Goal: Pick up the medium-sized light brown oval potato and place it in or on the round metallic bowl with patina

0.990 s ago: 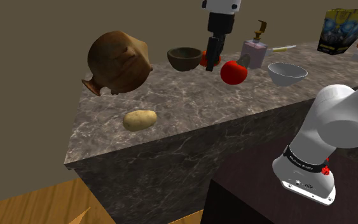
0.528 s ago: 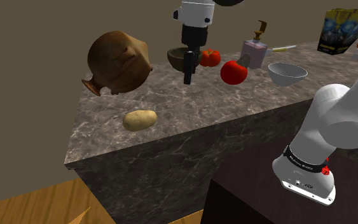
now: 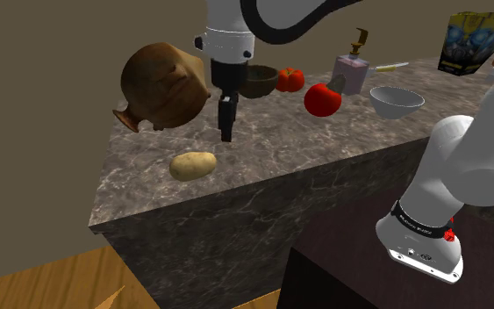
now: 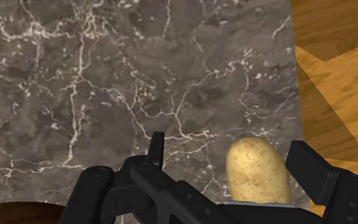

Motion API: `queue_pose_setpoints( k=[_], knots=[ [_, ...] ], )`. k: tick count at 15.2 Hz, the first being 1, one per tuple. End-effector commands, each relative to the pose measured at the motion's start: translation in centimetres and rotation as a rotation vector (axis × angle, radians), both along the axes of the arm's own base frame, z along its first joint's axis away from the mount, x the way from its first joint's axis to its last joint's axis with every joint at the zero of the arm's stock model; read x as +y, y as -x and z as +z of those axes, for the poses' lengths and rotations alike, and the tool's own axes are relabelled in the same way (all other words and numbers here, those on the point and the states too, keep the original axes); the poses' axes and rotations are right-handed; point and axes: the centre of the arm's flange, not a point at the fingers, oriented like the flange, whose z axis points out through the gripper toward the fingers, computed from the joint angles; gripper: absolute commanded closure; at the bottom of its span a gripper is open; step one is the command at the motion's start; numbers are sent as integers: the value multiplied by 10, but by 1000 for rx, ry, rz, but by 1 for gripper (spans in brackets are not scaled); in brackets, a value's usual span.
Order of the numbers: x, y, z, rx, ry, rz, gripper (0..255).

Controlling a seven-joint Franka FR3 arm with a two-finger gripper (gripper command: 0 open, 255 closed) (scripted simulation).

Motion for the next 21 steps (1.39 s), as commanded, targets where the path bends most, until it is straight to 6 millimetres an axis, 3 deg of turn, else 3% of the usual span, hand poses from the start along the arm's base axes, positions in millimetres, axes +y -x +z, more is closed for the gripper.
queue_pose_setpoints(
  k=[1,6,14,21],
  knots=[
    [27,-6,-7,-9,6,48,0],
    [84,-9,-24,-29,22,152,0],
    [86,-12,-64,-29,22,152,0],
    [86,-12,-64,-29,22,152,0]
  ],
)
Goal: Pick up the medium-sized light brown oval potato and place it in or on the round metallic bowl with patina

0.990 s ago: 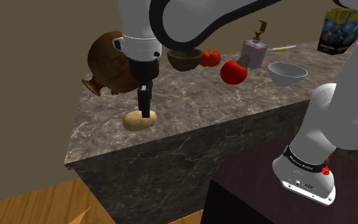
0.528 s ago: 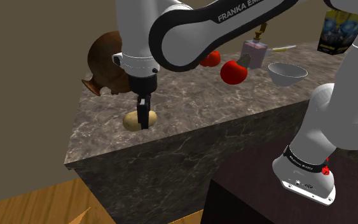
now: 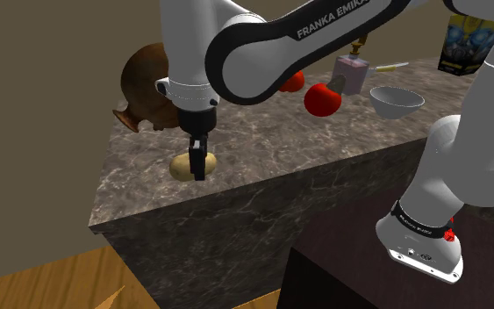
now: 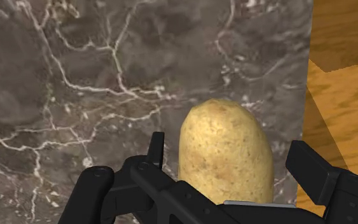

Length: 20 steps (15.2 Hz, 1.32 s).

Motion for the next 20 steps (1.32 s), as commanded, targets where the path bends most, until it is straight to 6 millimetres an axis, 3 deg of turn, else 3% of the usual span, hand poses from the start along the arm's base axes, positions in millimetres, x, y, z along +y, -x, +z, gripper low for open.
queue_pose_setpoints(
  k=[1,10,20],
  knots=[
    [0,0,0,0,0,0,255],
    [0,0,0,0,0,0,255],
    [0,0,53,0,0,0,255]
  ],
)
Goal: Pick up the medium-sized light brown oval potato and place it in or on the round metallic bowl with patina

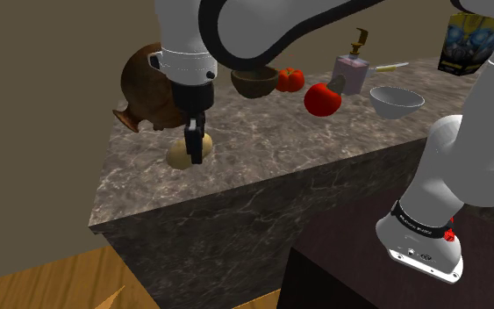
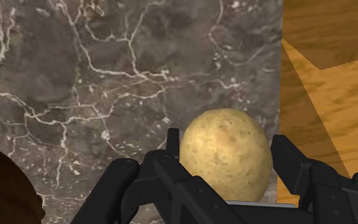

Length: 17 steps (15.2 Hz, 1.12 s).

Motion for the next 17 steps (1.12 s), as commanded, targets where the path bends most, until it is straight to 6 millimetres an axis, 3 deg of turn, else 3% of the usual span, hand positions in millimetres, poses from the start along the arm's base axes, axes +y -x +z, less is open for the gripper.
queue_pose_setpoints(
  k=[1,17],
  knots=[
    [0,0,10,0,0,0,255],
    [0,0,94,0,0,0,255]
  ],
)
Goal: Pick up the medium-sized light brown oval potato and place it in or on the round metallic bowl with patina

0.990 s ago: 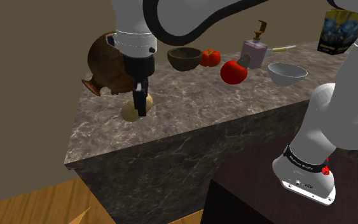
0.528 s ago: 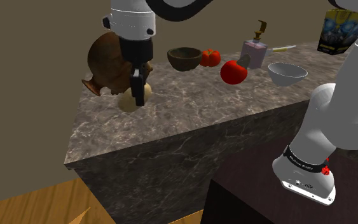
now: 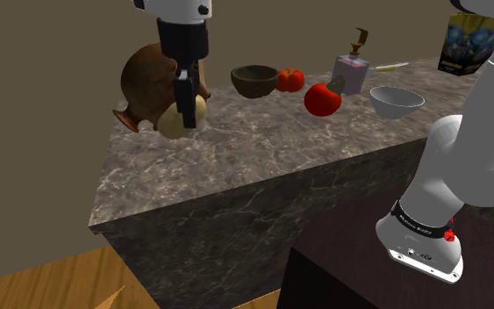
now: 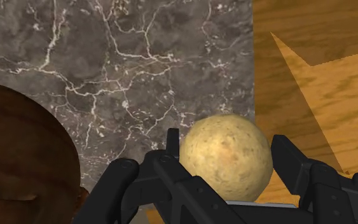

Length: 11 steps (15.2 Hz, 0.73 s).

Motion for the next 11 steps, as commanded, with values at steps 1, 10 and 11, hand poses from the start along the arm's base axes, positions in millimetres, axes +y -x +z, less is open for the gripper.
queue_pose_setpoints(
  k=[1,10,11],
  knots=[
    [0,0,11,0,0,0,255],
    [-49,-18,35,0,0,0,255],
    [-62,-23,35,0,0,0,255]
  ],
)
